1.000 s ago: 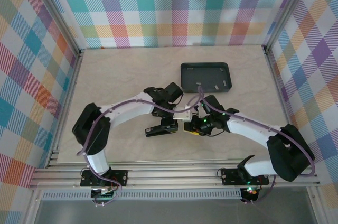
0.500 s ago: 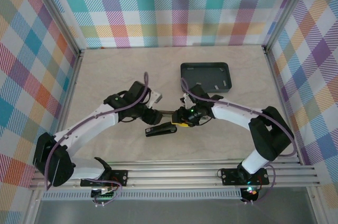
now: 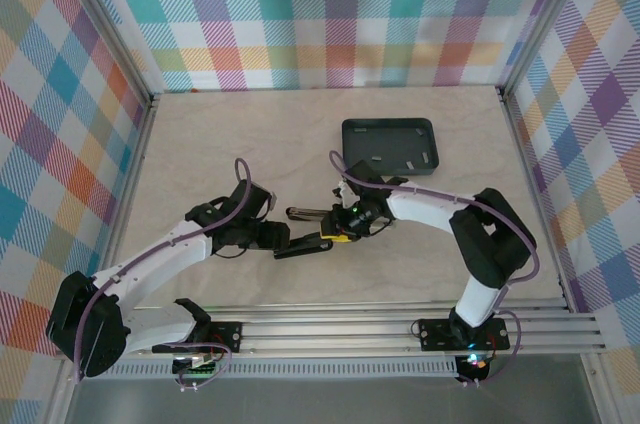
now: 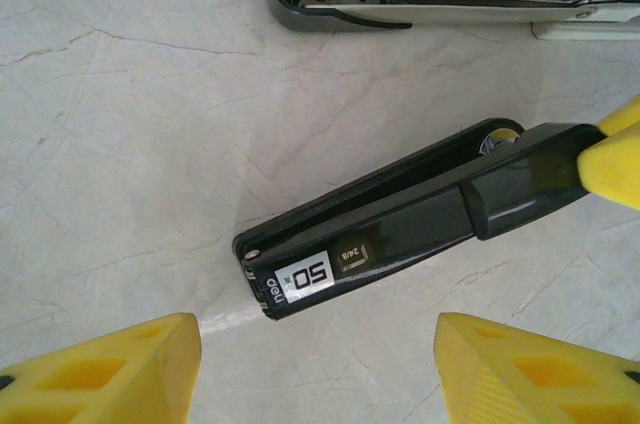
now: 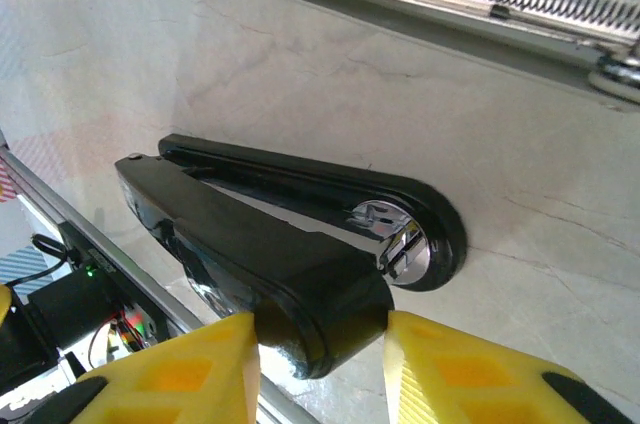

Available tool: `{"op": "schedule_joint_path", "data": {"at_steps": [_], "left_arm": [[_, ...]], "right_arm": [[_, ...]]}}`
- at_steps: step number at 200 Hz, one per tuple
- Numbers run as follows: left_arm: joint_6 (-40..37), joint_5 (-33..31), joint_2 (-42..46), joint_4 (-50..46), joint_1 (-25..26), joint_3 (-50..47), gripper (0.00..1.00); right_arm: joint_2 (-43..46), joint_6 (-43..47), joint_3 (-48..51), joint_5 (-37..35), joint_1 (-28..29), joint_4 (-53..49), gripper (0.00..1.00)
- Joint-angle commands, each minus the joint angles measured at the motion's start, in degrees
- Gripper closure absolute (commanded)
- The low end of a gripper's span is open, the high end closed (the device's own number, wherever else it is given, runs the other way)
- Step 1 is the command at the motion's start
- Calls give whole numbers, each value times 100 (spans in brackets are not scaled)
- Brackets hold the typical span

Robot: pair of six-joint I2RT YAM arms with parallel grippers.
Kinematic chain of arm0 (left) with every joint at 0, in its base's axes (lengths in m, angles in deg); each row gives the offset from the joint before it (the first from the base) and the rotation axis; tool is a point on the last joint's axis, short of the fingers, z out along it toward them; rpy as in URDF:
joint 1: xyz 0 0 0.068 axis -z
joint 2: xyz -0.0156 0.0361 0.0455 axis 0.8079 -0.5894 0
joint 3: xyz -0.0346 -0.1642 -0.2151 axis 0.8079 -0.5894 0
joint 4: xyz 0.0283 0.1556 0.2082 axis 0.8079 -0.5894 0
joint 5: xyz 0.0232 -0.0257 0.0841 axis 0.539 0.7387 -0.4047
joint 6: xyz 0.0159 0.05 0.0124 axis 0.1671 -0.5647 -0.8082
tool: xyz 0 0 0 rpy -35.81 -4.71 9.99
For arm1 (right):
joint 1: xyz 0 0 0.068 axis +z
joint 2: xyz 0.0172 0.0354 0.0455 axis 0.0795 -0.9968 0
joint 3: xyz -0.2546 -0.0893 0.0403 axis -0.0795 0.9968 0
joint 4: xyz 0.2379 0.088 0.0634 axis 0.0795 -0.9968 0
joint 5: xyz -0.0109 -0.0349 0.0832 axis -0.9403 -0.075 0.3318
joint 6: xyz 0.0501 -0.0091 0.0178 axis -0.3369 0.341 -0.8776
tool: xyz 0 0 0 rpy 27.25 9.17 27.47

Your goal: Load the staples into the stapler

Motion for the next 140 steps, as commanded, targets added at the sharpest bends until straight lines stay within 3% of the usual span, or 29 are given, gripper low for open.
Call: {"op": "schedule_joint_path", "data": {"at_steps": [1,52,96,140], "left_arm": [[154,-123,-119,89,-62,-72,37],[267,-239,-244,158,-137,-40,37],[371,-337,34,17,-645,58,37],[-555,-221,238,9,-1115,257,34]], "right_arm": [[-315,-104,304,-259,118,-94,65],[-522,-628,322,-234,444,426,66],[-1003,-904,-439,-193,938,587,66],[-769,-700,-821,-545,1020,546,57]]}}
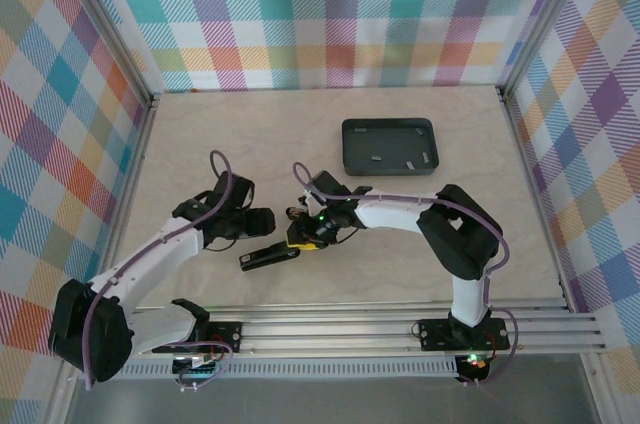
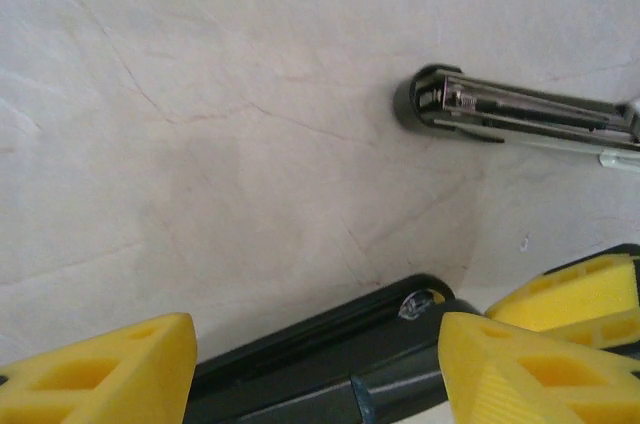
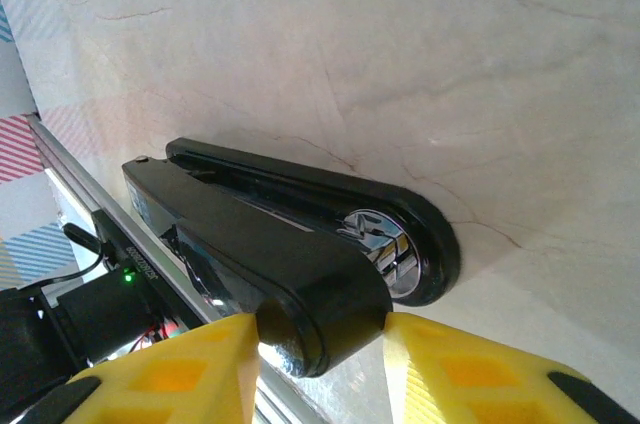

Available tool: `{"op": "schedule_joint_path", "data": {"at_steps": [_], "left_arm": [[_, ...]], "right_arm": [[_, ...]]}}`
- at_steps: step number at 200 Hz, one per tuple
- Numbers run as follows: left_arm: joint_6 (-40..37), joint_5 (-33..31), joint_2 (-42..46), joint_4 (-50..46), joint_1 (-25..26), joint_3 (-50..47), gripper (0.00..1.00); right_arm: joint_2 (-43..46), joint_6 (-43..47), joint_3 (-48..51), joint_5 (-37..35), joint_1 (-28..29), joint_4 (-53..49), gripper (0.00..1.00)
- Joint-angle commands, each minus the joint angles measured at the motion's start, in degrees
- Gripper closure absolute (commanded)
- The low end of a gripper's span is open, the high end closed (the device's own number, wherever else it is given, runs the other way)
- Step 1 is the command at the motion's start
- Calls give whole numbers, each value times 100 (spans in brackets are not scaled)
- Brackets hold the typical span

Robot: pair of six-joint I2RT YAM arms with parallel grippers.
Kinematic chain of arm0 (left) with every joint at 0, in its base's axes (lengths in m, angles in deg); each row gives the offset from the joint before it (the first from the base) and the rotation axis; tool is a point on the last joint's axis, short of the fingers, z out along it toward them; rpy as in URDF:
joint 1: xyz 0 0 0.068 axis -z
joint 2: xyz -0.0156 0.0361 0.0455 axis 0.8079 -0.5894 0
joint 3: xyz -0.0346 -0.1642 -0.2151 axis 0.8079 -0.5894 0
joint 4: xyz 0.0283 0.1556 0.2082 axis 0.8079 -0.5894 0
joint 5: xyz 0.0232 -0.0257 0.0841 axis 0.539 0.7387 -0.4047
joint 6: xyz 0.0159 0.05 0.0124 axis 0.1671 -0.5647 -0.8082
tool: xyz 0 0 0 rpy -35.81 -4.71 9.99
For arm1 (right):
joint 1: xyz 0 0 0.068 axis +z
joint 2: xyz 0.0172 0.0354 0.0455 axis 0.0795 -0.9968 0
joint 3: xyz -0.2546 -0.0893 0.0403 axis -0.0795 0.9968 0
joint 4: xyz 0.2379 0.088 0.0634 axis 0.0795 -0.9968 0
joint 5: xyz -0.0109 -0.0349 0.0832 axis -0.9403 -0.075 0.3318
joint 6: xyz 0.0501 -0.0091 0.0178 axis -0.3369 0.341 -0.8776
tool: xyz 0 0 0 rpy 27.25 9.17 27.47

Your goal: Load the staples into the stapler

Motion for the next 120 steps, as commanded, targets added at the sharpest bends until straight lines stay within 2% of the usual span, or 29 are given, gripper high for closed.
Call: {"op": "schedule_joint_path", "data": {"at_steps": [1,26,69,96,109,120], "left_arm": [[-693,43,80,-75,-204,261,34],[-1881,131,-216,8,-247,659,33],[-4248,916,-1091,24,-254,1341,34],[-5994,1449,-1819,-304,-245,1832,42],[-7053,1810,-2117,-682,-243,2029,42],[-7653,1805,-2263,-634,-236,1964,42]], "right_arm": [[120,112,-82,-512,18,-360,56],[579,371,-162,-780,-33,-684,54],[1472,665,175,-1000,-502,-1140,50],[2095,872,655,-743,-1251,-1371,49],[2406,993,903,-534,-1723,-1527,48],[2621,1124,1090,-350,-2127,-1676,46]]}}
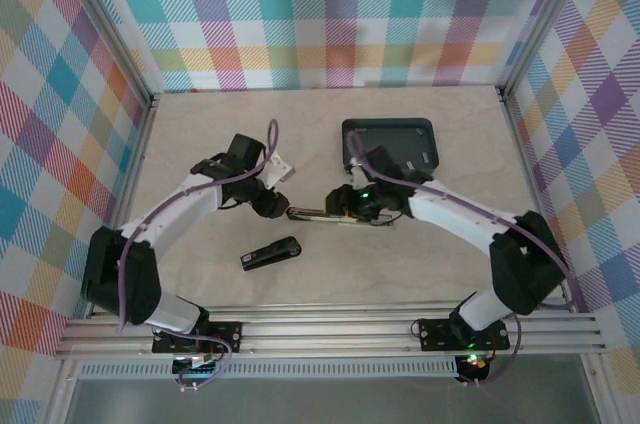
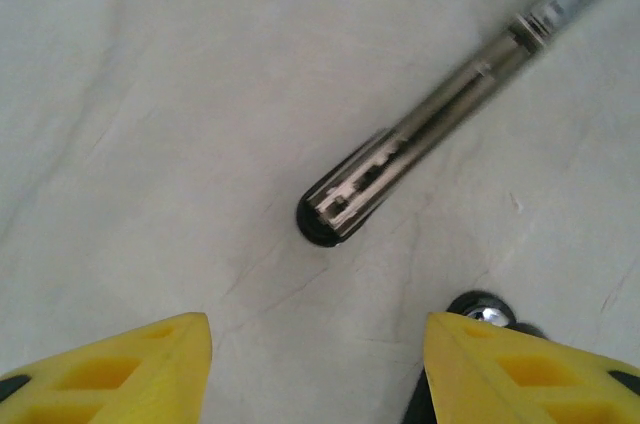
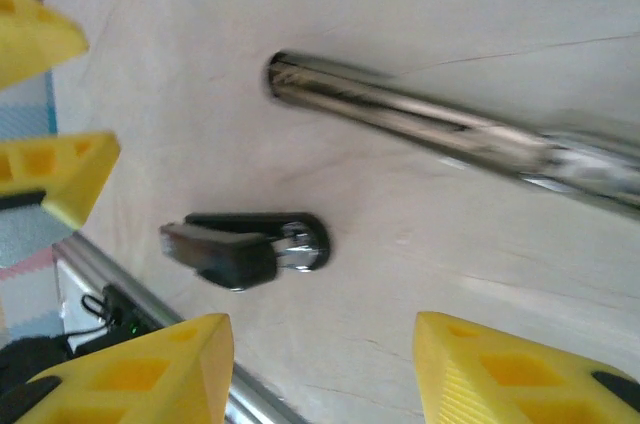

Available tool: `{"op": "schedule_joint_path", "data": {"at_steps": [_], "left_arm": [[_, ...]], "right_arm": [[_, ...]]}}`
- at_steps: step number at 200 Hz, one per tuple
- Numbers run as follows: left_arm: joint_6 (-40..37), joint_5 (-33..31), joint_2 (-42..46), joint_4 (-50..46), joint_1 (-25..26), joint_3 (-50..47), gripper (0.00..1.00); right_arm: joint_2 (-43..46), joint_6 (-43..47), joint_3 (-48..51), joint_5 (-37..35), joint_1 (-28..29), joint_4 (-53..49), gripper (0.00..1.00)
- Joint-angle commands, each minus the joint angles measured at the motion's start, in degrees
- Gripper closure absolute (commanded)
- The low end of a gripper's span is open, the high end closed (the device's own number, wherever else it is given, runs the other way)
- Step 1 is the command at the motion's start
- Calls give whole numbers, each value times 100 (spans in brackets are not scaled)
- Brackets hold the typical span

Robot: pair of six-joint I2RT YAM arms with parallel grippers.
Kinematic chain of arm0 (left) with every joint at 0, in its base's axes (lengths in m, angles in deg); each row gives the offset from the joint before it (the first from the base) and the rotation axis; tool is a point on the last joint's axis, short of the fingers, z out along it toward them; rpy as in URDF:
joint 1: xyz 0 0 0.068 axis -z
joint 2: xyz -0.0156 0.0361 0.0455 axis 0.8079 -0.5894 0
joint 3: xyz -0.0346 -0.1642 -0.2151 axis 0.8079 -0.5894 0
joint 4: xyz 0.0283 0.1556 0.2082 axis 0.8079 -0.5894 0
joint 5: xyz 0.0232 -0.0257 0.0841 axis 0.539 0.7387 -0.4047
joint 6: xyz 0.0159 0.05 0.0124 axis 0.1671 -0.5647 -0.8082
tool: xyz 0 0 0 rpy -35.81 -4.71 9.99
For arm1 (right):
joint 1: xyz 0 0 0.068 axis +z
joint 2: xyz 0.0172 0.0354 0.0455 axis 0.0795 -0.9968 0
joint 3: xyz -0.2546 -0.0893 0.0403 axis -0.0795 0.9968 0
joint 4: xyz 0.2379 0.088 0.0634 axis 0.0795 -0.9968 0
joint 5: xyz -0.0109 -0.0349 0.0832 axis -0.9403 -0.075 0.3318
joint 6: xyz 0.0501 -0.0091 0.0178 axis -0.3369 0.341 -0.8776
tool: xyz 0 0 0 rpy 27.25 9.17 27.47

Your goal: Load the staples into the stapler

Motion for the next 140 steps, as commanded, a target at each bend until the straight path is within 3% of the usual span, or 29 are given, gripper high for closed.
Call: {"op": "schedule_joint_path", "data": {"at_steps": [1,31,65,99,140], "left_arm": [[-2294,585,-306,-447,-15,122,42],[-3306,273,-877,-389,28,205,40],[-3806,93,-1384,-366,55,493,40],[-3916,180,-1768,-215,146,744,39],[-4027,151,-2263,-229,275,955,41]], "right_arm": [[420,402,367,365,-696,-618,46],[741,754,731,814,-1697,-917,45],[664,1052,945,1156,-2456,-1107,43],[376,1235,1074,1272,-2884,-1134,43],[2,1356,1034,1384,-2977,-1005,48]]}}
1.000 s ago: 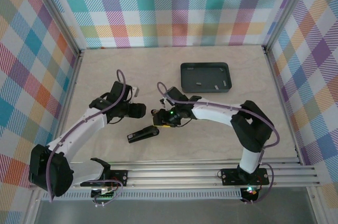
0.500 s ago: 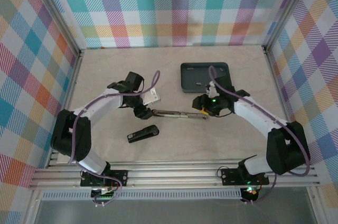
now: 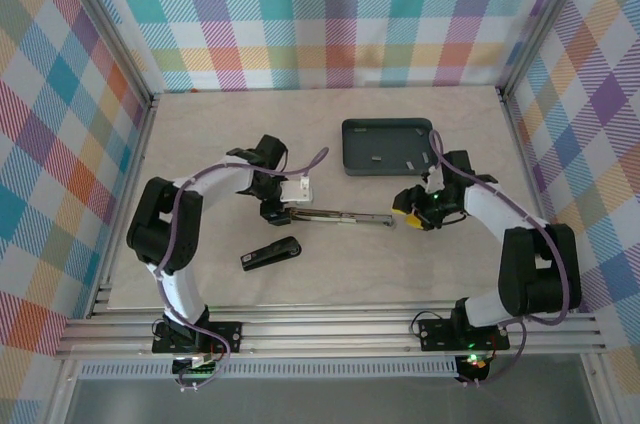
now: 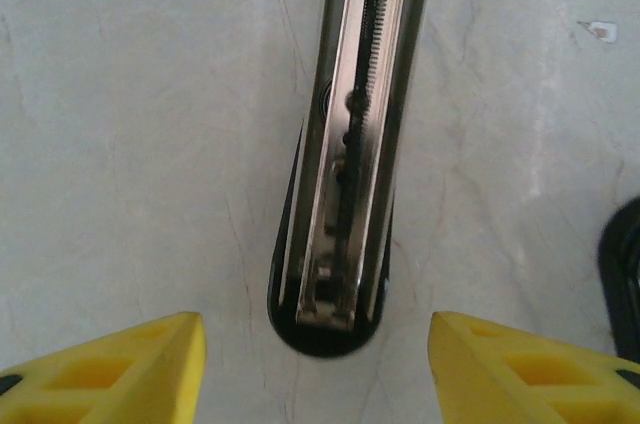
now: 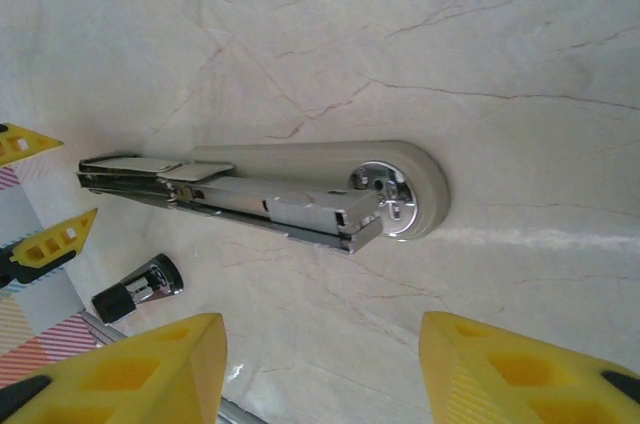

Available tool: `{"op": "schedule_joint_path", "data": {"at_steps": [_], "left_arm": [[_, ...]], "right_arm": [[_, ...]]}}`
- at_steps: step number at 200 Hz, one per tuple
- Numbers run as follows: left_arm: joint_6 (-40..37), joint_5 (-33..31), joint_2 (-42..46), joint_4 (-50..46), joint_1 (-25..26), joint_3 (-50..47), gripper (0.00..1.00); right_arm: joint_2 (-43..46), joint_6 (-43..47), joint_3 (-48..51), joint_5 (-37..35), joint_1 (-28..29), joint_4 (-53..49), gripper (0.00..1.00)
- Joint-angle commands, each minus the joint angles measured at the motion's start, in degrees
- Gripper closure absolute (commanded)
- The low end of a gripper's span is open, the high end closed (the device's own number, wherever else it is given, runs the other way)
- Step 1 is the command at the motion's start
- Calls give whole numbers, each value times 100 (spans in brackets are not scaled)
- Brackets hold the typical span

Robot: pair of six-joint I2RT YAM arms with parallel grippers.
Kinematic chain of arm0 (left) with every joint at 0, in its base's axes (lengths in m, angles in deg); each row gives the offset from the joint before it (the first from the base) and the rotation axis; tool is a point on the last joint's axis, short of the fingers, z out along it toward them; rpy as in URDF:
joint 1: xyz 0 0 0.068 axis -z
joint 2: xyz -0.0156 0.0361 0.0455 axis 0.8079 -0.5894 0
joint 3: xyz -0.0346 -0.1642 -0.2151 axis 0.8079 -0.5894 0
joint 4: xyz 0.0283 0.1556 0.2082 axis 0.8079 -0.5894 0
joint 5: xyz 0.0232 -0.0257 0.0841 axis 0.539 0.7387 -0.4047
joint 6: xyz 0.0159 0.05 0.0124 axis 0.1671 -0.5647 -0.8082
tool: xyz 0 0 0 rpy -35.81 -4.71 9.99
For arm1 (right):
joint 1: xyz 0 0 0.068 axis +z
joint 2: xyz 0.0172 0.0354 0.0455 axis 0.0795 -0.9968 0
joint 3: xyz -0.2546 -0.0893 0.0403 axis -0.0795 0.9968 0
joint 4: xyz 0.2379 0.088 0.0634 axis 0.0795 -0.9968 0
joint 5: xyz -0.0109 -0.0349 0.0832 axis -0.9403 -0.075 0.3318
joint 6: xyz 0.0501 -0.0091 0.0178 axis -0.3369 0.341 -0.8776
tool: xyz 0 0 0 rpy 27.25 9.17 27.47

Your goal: Load the staples into the stapler

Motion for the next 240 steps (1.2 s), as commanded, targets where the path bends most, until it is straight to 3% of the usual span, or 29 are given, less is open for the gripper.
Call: {"op": "schedule_joint_path", "data": {"at_steps": [1,39,107,240], "left_arm": [[-252,65,-265,-74,98,174,41],[-311,79,-517,-102,181,299,44],[-416,-91,-703,-324,199,516,66],[-628,-256,-403,-838,216,706,69]], "right_arm": [[-193,228,7,265,-24,-32,48],[-438,211,-1,306,-24,118,51],[-829,165,-21,566,-7,375,57],[-1652,92,-193,384,87,746,71]]}}
